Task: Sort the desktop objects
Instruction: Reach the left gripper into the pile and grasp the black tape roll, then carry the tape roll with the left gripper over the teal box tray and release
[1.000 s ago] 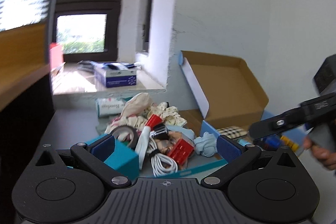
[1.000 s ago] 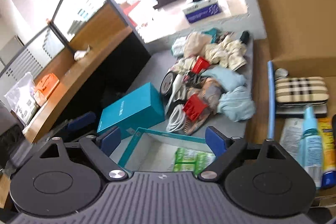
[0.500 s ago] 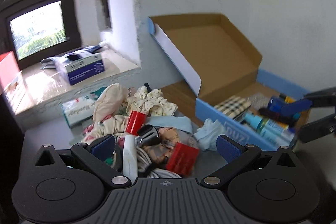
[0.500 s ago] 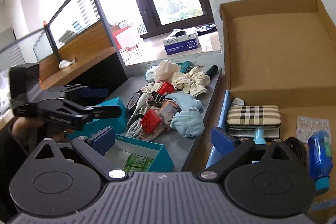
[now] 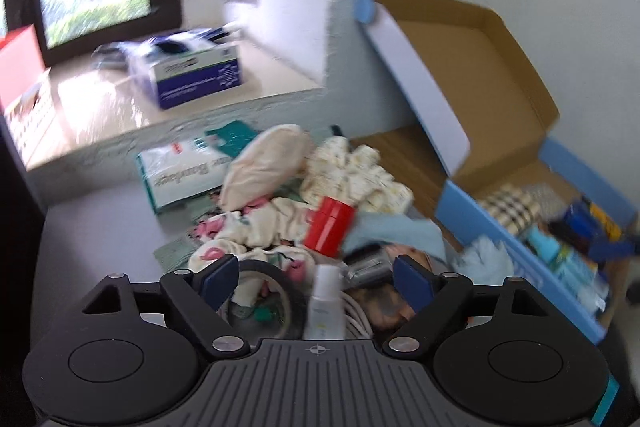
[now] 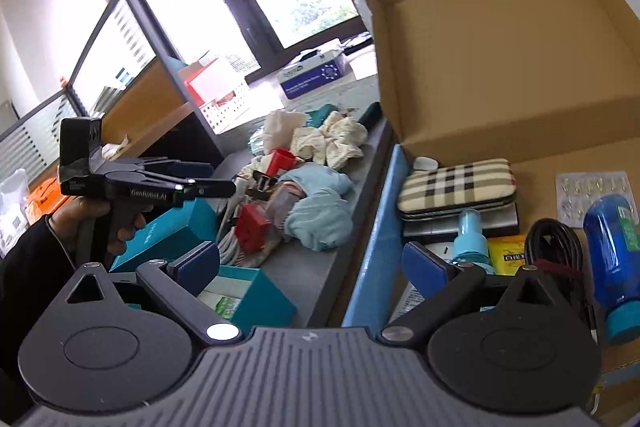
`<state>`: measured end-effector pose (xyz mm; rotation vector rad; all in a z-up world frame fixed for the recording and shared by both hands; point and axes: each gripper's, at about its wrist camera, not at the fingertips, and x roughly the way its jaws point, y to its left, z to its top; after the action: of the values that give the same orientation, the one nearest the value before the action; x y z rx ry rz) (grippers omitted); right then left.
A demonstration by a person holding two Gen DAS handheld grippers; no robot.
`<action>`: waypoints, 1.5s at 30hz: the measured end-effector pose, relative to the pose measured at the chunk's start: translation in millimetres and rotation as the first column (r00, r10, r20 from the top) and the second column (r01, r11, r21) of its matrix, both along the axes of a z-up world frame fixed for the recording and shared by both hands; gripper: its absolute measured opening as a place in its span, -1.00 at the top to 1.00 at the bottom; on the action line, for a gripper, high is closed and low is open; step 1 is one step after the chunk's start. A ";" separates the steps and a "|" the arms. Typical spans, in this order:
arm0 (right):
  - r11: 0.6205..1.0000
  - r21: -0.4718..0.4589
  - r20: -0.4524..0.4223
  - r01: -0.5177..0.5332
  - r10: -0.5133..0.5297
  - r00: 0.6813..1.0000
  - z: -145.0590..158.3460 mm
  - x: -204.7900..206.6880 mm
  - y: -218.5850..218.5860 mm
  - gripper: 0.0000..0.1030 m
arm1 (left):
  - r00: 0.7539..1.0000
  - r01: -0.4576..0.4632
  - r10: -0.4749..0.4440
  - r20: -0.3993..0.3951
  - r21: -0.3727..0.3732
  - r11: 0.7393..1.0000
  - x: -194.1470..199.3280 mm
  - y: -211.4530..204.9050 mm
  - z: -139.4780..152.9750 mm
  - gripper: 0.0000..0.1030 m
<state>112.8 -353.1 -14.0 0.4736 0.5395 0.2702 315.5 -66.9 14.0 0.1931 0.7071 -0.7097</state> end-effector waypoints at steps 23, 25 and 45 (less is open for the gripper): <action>0.991 0.130 -0.011 0.043 -0.042 0.999 -29.7 -5.9 -20.7 -0.94 | 0.917 -0.259 0.244 -0.315 -0.007 0.966 61.6 3.9 -19.7 0.18; 0.990 0.134 -0.004 0.048 -0.048 0.999 -29.5 -8.6 -22.1 -0.94 | 0.918 -0.262 0.248 -0.308 -0.002 0.965 60.4 2.3 -20.4 0.27; 0.980 0.187 0.012 0.071 -0.075 0.997 -26.1 -20.4 -18.5 -0.94 | 0.994 -0.059 0.058 -0.093 -0.005 0.998 -5.9 -0.2 37.9 0.58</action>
<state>92.4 -371.6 -40.1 0.6712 0.4794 0.2561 309.6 -67.2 52.0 0.1319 0.7959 -0.6685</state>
